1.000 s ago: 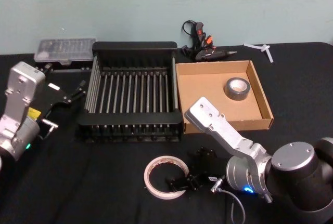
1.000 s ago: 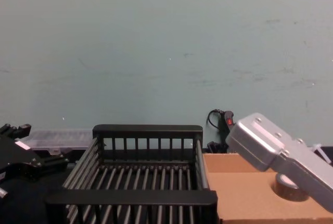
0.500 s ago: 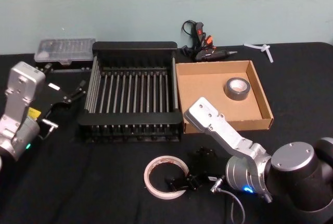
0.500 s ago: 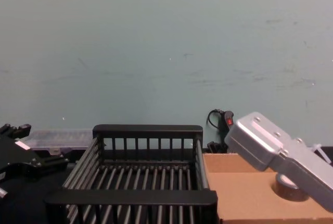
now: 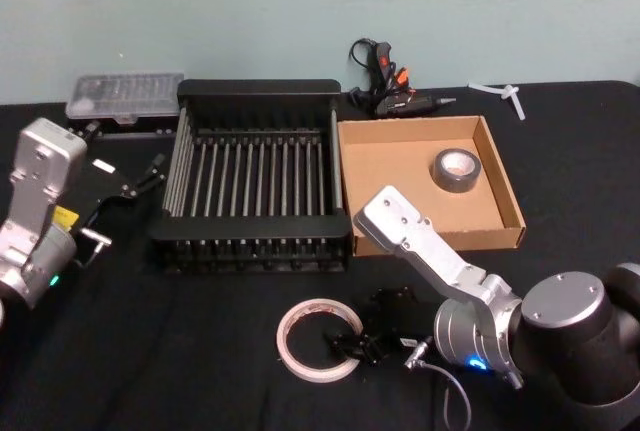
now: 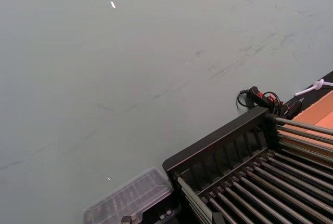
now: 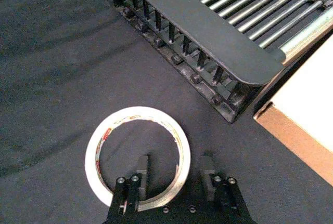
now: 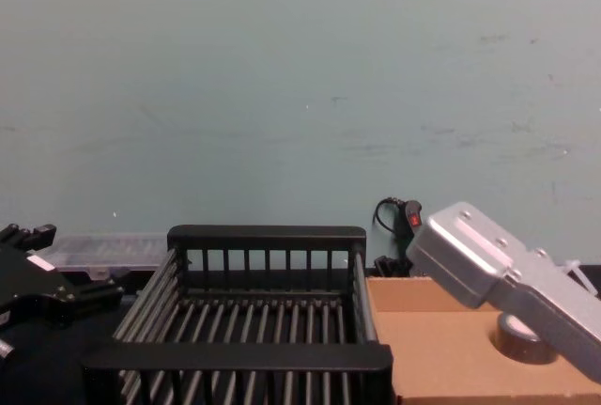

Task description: Pick up the white tape and place it into the black box , Pick up the silver tape and place it into the brown box.

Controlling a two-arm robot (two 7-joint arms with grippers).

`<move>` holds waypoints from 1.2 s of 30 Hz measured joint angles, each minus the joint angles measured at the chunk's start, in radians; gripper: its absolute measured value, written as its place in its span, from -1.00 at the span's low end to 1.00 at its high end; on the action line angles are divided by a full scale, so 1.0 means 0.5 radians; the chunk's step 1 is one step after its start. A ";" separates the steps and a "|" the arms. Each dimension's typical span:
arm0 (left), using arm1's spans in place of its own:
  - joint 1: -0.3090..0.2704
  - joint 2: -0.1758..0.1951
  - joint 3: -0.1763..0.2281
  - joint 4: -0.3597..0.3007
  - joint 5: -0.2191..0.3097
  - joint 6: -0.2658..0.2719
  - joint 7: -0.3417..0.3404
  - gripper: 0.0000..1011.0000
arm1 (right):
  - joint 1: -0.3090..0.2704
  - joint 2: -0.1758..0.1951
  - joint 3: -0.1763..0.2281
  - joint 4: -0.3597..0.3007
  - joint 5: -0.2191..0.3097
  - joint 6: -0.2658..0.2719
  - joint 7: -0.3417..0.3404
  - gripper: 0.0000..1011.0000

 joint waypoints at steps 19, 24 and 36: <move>0.000 0.000 0.000 0.000 0.000 0.000 0.000 0.98 | 0.000 0.000 0.000 0.000 0.003 0.002 0.000 -0.76; 0.000 0.000 0.000 0.000 0.000 0.000 0.000 0.98 | 0.000 0.000 0.000 0.000 0.003 0.002 0.000 -0.82; 0.000 0.000 0.000 0.000 0.000 0.000 0.000 0.98 | 0.000 0.000 0.001 0.000 0.004 0.001 0.002 -0.83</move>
